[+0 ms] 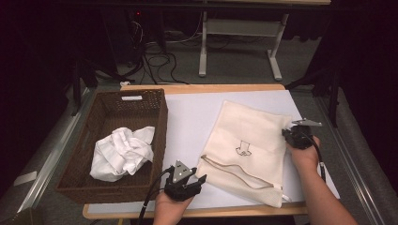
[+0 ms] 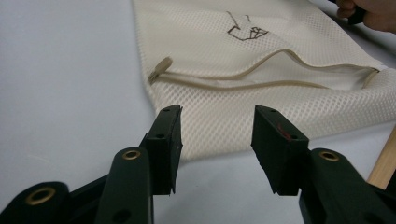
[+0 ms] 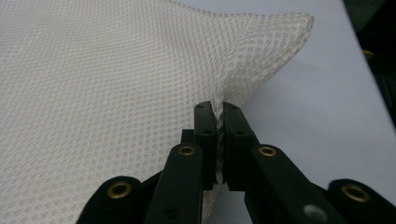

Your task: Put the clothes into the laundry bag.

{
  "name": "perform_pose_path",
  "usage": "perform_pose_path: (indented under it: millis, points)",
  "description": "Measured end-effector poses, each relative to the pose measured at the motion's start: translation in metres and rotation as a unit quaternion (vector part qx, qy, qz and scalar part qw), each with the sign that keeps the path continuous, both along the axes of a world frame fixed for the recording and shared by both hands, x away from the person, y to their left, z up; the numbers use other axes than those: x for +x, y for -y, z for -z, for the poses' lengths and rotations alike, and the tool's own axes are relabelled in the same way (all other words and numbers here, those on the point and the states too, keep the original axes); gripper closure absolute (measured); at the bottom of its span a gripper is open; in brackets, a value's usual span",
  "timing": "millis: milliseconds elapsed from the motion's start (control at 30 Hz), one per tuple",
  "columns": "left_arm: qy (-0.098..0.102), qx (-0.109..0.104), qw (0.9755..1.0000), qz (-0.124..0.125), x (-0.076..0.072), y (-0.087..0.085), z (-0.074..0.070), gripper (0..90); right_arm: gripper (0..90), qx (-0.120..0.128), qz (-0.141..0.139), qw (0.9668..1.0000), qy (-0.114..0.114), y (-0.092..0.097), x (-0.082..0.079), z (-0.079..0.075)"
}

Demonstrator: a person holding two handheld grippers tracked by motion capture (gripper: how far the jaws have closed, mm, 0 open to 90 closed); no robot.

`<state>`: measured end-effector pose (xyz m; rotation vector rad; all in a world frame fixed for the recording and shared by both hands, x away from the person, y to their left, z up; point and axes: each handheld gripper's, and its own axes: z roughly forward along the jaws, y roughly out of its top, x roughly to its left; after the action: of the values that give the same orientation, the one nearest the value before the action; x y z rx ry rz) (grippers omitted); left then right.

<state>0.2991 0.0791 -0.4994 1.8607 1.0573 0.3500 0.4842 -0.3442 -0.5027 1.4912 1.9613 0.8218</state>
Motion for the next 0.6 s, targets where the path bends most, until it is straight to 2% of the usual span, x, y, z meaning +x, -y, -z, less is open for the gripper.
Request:
perform_pose_path:
  millis: [67,167,267,300,333,367,400,433,467,533,600]
  points:
    - [0.0,-0.001,1.0,-0.001,0.0,0.001,0.0,51.7,86.3,0.001,0.015,0.9999,-0.004,0.012,-0.005,0.001]
    - [-0.001,0.006,1.0,0.002,0.002,0.004,0.002,50.6,86.1,0.008,0.012,0.9999,-0.003,0.023,-0.018,0.003]
    - [-0.004,0.024,0.9997,-0.005,0.005,0.009,0.007,48.4,85.5,0.018,0.008,0.9998,0.001,0.027,-0.034,0.004]
    - [-0.007,0.03,0.9995,-0.008,0.007,0.011,0.01,48.1,82.4,0.02,0.001,0.9998,0.003,0.029,-0.038,0.003]
    - [-0.008,0.038,0.9992,-0.012,0.01,0.012,0.012,48.0,74.5,0.027,0.001,0.9996,0.003,0.029,-0.043,0.002]
    - [-0.004,0.039,0.9991,-0.014,0.012,0.013,0.013,47.1,63.2,0.025,0.002,0.9996,0.015,0.031,-0.05,-0.002]
    - [0.003,0.04,0.9991,-0.013,0.014,0.012,0.014,44.9,56.5,0.022,0.002,0.9993,0.029,0.031,-0.055,-0.004]
    - [0.008,0.045,0.9988,-0.018,0.016,0.011,0.013,43.9,53.0,0.02,-0.005,0.9988,0.044,0.031,-0.061,-0.008]
    - [0.01,0.042,0.9987,-0.027,0.02,0.01,0.014,43.5,51.6,0.03,-0.012,0.998,0.054,0.031,-0.069,-0.013]
    - [-0.002,0.028,0.9992,-0.03,0.027,0.007,0.015,44.0,47.5,0.049,-0.03,0.9955,0.075,0.029,-0.087,-0.02]
    - [-0.009,0.028,0.999,-0.033,0.03,0.008,0.017,46.1,45.3,0.065,-0.053,0.9923,0.091,0.024,-0.104,-0.025]
